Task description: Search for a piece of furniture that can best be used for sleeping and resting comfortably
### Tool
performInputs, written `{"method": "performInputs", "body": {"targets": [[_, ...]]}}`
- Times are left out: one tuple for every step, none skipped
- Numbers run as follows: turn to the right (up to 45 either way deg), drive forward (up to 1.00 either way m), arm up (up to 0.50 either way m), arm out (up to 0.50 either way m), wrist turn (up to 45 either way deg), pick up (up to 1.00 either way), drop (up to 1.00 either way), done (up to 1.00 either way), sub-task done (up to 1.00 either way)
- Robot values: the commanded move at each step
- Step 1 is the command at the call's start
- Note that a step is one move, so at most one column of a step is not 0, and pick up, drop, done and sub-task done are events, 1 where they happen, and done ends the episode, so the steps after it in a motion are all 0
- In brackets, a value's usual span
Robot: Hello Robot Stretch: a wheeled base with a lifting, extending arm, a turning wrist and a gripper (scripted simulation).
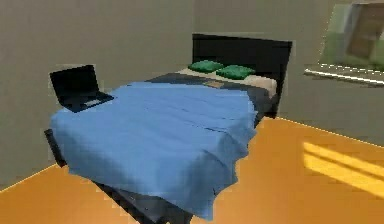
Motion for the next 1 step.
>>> {"method": "performInputs", "body": {"targets": [[0.0,0.0,0.0,0.0,0.0,0.0,0.0,1.0,0.0]]}}
